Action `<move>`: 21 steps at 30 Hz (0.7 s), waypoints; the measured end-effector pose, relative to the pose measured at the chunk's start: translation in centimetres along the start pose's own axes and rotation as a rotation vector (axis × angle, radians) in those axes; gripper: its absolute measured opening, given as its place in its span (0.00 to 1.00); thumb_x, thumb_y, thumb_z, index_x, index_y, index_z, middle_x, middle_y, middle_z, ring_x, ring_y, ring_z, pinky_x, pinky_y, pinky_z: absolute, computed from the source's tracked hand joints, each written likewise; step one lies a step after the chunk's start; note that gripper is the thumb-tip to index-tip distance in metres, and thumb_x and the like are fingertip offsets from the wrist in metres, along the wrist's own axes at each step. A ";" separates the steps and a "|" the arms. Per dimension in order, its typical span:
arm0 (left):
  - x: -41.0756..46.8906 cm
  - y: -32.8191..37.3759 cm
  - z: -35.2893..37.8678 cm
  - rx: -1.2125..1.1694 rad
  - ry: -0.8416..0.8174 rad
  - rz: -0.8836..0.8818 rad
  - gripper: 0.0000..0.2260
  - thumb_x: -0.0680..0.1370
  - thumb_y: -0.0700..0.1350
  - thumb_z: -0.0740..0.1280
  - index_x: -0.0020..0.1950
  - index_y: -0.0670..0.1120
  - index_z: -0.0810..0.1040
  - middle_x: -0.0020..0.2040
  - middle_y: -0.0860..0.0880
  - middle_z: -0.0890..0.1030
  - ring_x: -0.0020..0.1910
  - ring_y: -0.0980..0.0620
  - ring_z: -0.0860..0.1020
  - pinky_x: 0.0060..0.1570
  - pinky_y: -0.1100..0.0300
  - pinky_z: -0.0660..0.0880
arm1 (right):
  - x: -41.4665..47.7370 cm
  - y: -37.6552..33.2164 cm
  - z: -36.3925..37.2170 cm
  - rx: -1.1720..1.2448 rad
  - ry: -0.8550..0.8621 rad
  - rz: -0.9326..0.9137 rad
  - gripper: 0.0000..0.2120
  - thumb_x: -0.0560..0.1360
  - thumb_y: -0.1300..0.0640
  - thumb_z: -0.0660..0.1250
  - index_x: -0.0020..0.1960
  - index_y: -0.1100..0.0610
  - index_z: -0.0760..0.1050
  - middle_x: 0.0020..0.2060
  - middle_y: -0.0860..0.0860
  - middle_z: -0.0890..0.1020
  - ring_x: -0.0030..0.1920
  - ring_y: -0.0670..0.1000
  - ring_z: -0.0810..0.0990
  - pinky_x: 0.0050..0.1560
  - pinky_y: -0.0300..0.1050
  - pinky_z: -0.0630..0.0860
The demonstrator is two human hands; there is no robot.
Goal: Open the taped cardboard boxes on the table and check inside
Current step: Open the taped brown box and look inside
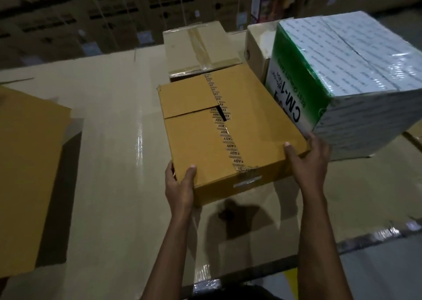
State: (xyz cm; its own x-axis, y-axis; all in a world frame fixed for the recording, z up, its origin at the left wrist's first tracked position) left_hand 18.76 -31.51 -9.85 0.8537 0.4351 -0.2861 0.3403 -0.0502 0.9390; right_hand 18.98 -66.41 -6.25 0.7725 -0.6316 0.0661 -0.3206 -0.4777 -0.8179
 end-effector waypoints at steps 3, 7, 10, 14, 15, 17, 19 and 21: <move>0.0 -0.1 0.2 -0.049 0.001 -0.015 0.35 0.74 0.58 0.74 0.78 0.56 0.65 0.68 0.52 0.74 0.63 0.46 0.75 0.62 0.46 0.75 | 0.1 0.5 0.6 0.004 -0.012 0.023 0.31 0.77 0.44 0.73 0.75 0.56 0.70 0.70 0.59 0.72 0.69 0.60 0.72 0.65 0.54 0.70; -0.2 -0.1 0.4 -0.091 -0.021 -0.013 0.39 0.69 0.62 0.73 0.79 0.58 0.65 0.68 0.53 0.76 0.63 0.49 0.76 0.63 0.46 0.76 | 0.5 0.0 1.0 -0.019 -0.042 0.036 0.35 0.76 0.41 0.74 0.77 0.53 0.68 0.71 0.58 0.73 0.71 0.60 0.71 0.69 0.57 0.70; 0.1 0.0 0.0 -0.099 -0.051 -0.013 0.40 0.68 0.62 0.73 0.79 0.57 0.66 0.68 0.52 0.76 0.64 0.48 0.76 0.64 0.45 0.76 | 0.4 -0.3 1.1 -0.043 -0.071 0.053 0.38 0.74 0.39 0.75 0.78 0.52 0.68 0.72 0.57 0.72 0.72 0.60 0.70 0.71 0.58 0.69; 0.9 0.7 -1.4 -0.131 -0.104 -0.013 0.41 0.66 0.61 0.76 0.78 0.59 0.67 0.68 0.52 0.77 0.63 0.48 0.77 0.64 0.41 0.77 | -0.5 -0.6 1.8 -0.033 -0.092 0.079 0.37 0.70 0.35 0.76 0.73 0.51 0.75 0.69 0.57 0.75 0.69 0.61 0.73 0.68 0.58 0.73; 1.1 0.9 -2.0 -0.142 -0.119 -0.010 0.41 0.66 0.60 0.76 0.78 0.59 0.67 0.67 0.52 0.78 0.62 0.47 0.77 0.64 0.41 0.77 | -0.9 -0.7 2.0 -0.009 -0.091 0.089 0.36 0.69 0.34 0.77 0.71 0.51 0.76 0.68 0.56 0.76 0.68 0.61 0.75 0.66 0.58 0.74; 1.5 1.4 -3.5 -0.178 -0.153 0.012 0.40 0.66 0.58 0.77 0.77 0.58 0.68 0.67 0.51 0.78 0.62 0.46 0.78 0.63 0.40 0.77 | -1.8 -1.2 2.5 0.011 -0.084 0.086 0.36 0.68 0.34 0.77 0.69 0.52 0.76 0.66 0.56 0.77 0.66 0.60 0.76 0.64 0.57 0.75; 2.1 1.7 -5.1 -0.241 -0.209 0.025 0.38 0.66 0.56 0.77 0.76 0.59 0.70 0.67 0.50 0.80 0.62 0.43 0.79 0.62 0.38 0.78 | -3.0 -1.8 3.2 -0.001 -0.088 0.070 0.36 0.68 0.34 0.77 0.68 0.53 0.76 0.66 0.56 0.77 0.65 0.61 0.76 0.63 0.56 0.74; 2.4 2.1 -6.7 -0.324 -0.263 0.018 0.35 0.67 0.53 0.76 0.74 0.59 0.72 0.66 0.49 0.81 0.62 0.42 0.80 0.60 0.38 0.79 | -4.2 -2.6 4.1 0.002 -0.096 0.064 0.36 0.70 0.33 0.76 0.69 0.53 0.74 0.67 0.57 0.78 0.66 0.62 0.76 0.63 0.57 0.74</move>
State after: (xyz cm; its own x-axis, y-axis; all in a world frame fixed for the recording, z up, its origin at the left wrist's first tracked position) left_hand 18.88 -24.58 -7.31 0.9443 0.1897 -0.2689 0.2189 0.2481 0.9437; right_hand 18.81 -59.99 -6.72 0.7995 -0.5992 -0.0412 -0.3696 -0.4368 -0.8201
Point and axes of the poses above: each hand's wrist, its own x-axis towards the middle knuckle, its own z-axis out of the palm, y = z × x, the point moved 6 cm from there along x, towards the middle knuckle
